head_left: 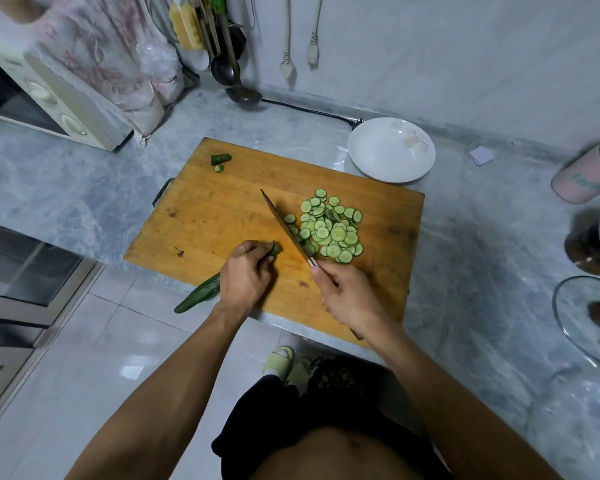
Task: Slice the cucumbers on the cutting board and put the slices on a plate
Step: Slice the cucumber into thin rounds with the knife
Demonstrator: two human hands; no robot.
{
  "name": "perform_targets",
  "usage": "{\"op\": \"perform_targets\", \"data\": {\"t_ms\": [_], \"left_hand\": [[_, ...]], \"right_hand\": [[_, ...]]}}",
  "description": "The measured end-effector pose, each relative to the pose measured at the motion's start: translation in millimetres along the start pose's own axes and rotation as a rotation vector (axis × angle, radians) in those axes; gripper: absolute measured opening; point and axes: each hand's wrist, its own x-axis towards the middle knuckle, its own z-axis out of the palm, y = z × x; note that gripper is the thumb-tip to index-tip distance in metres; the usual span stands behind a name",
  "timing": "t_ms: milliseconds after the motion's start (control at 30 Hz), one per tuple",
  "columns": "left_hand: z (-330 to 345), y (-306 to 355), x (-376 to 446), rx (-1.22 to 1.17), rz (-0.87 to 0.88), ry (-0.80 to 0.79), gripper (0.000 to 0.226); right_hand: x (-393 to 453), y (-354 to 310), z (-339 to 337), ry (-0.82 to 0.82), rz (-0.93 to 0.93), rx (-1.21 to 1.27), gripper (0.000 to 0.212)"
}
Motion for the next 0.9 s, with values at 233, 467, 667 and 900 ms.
{"op": "perform_targets", "data": {"t_ms": [233,467,667,900], "left_hand": [[8.0,-1.8,-1.2,0.033,0.028,-0.004,0.027],[9.5,2.4,-3.3,0.032,0.028,0.034,0.023],[10.1,1.4,-2.1,0.004,-0.005,0.011,0.019],[13.2,3.3,-3.7,-0.046,-0.011,0.023,0.018]], "right_hand": [[-11.3,-7.6,-0.7,-0.035,-0.028,0.043,0.031],[-22.6,-9.4,6.7,-0.047,-0.091,0.001,0.021],[-23.4,-11.1,10.2,-0.034,-0.089,0.002,0.022],[-10.8,-7.4,17.9,-0.068,-0.013,0.112,0.029]]}}
